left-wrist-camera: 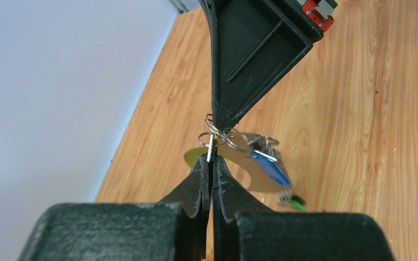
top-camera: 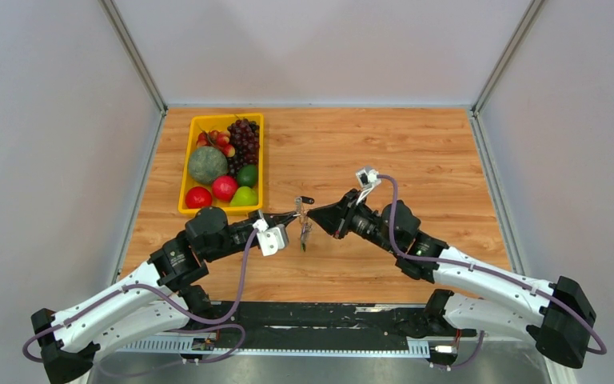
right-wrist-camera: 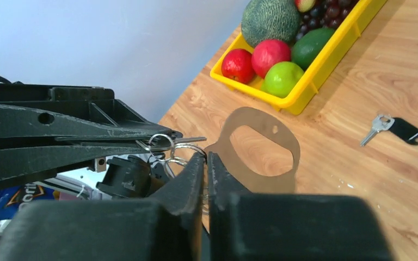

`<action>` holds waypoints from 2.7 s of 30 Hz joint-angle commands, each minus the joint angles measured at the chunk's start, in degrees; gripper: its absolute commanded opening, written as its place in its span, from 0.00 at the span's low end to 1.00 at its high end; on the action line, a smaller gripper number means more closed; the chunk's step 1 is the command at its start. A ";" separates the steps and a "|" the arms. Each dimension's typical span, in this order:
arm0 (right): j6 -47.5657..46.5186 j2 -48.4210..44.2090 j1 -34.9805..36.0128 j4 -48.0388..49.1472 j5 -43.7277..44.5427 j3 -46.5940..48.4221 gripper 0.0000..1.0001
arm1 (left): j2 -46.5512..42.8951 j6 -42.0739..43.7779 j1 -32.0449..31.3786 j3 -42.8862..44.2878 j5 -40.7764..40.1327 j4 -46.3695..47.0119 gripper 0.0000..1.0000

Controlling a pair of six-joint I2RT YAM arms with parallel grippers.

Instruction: Remove the keys from the keyring

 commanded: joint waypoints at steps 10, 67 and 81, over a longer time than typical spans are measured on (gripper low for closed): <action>-21.04 -2.65 -2.17 -8.58 -3.23 5.60 0.46 | -1.10 0.24 -0.26 0.92 2.03 2.20 0.00; -56.33 3.65 15.27 1.75 12.09 1.74 0.21 | -2.21 0.34 -0.26 0.52 2.70 2.85 0.00; -52.61 4.88 15.25 7.80 10.18 1.99 0.07 | -2.06 0.34 -0.27 0.39 3.87 2.81 0.00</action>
